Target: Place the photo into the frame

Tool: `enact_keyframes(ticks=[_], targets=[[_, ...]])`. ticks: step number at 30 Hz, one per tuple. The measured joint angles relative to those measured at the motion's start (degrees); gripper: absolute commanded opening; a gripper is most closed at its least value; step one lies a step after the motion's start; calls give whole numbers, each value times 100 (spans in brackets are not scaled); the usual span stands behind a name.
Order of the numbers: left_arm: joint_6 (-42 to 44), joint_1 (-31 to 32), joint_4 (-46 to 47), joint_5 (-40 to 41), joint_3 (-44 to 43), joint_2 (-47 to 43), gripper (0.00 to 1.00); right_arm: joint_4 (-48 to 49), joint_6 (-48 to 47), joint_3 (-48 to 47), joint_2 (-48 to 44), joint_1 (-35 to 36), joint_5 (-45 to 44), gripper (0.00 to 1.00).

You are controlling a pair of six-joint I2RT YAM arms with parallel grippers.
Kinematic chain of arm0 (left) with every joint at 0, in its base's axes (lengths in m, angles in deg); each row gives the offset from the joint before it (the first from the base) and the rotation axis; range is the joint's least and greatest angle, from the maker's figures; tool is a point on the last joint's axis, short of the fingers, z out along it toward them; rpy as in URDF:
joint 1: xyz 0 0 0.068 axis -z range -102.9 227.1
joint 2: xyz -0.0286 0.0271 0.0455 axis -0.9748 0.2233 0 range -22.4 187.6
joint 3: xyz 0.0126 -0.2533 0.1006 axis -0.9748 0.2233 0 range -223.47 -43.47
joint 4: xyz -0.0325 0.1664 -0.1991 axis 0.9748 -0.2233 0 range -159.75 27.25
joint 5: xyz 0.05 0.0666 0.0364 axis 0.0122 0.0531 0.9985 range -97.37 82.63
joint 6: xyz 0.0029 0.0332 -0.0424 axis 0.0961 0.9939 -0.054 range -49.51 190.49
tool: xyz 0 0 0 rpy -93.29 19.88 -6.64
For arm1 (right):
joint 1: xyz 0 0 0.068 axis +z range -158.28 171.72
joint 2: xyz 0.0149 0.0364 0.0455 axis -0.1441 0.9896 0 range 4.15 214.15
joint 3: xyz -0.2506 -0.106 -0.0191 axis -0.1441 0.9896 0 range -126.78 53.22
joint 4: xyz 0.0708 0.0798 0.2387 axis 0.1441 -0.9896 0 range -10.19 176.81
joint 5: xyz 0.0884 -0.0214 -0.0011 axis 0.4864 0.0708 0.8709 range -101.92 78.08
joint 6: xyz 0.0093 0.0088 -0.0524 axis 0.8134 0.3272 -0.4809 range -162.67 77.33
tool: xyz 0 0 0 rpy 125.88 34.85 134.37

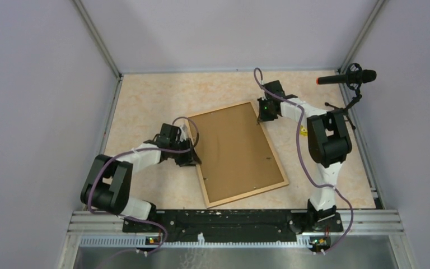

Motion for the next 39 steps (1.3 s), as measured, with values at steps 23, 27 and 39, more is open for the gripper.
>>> enact_keyframes(ticks=[23,27,39], targets=[[-114,413,-654,-87,-94,-223,64,-951,-76,1744,-2096,299,-249,69],[-98,380,-758,24,-466,214,50,-955,39,2562,-2601,299,-219,67],[109,66,-949,382,-1252,905,42,-811,144,2988,-2951,348,-308,57]])
